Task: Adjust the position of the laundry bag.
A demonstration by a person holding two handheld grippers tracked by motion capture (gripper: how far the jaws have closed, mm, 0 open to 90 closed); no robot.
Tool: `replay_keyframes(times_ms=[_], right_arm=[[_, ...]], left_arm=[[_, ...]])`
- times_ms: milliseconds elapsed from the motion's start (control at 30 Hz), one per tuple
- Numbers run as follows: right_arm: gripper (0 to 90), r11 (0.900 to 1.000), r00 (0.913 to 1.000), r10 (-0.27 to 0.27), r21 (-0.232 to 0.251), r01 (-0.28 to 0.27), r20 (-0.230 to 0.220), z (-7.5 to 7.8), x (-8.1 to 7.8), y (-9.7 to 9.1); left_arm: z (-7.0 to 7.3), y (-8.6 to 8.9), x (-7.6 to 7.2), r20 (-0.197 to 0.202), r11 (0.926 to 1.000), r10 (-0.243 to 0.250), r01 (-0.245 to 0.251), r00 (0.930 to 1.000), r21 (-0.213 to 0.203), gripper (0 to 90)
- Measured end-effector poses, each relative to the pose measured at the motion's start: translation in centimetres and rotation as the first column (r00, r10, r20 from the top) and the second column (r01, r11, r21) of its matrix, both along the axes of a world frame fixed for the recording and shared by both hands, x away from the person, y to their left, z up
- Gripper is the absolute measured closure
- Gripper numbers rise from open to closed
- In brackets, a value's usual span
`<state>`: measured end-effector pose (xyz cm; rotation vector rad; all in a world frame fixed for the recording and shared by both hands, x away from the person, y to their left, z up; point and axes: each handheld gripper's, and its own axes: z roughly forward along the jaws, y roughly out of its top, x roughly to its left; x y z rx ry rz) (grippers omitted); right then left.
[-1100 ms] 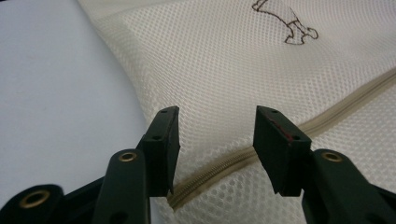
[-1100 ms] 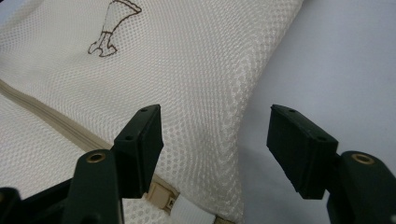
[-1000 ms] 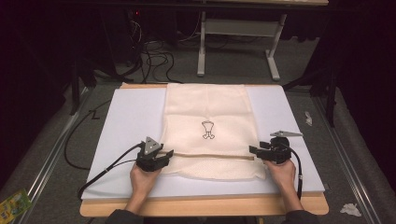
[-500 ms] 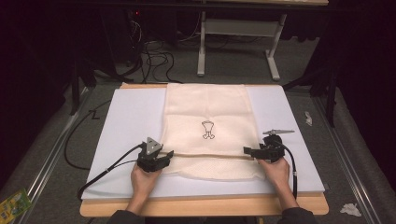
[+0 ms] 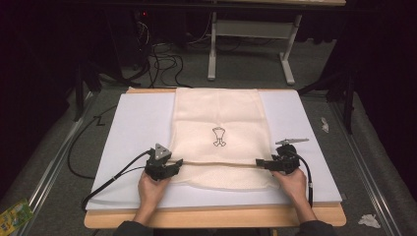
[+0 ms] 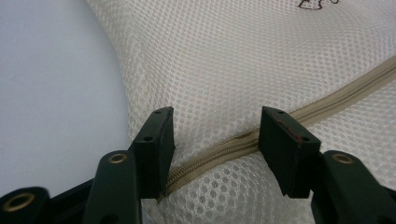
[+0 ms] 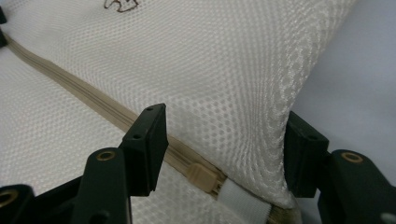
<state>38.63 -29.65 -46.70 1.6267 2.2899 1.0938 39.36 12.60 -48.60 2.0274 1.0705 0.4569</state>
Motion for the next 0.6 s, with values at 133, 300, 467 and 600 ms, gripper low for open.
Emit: replay_keyframes(times_ms=[133,300,467,600], right_arm=[[55.2,0.9981,0.9999,-0.002,-0.061,0.003,0.014,0.08,0.08,0.56],[73.2,0.9978,0.9998,0.0,-0.067,0.001,0.021,-0.08,0.02,0.03],[85.6,0.9955,0.9986,0.01,-0.094,-0.005,0.053,-0.27,-0.02,-0.02],[87.1,0.9961,0.9964,0.028,-0.085,-0.021,0.08,-0.24,-0.08,-0.32]], left_arm=[[0.0,-0.01,-0.01,0.001,1.0,0.001,-0.001,1.0,0.001,46.1],[0.0,-0.04,-0.02,0.003,1.0,0.002,-0.002,1.0,0.006,46.1],[0.0,-0.03,-0.02,0.001,1.0,0.001,-0.001,1.0,0.004,46.3],[0.0,-0.01,-0.02,0.001,1.0,0.001,-0.001,1.0,0.002,46.3]])
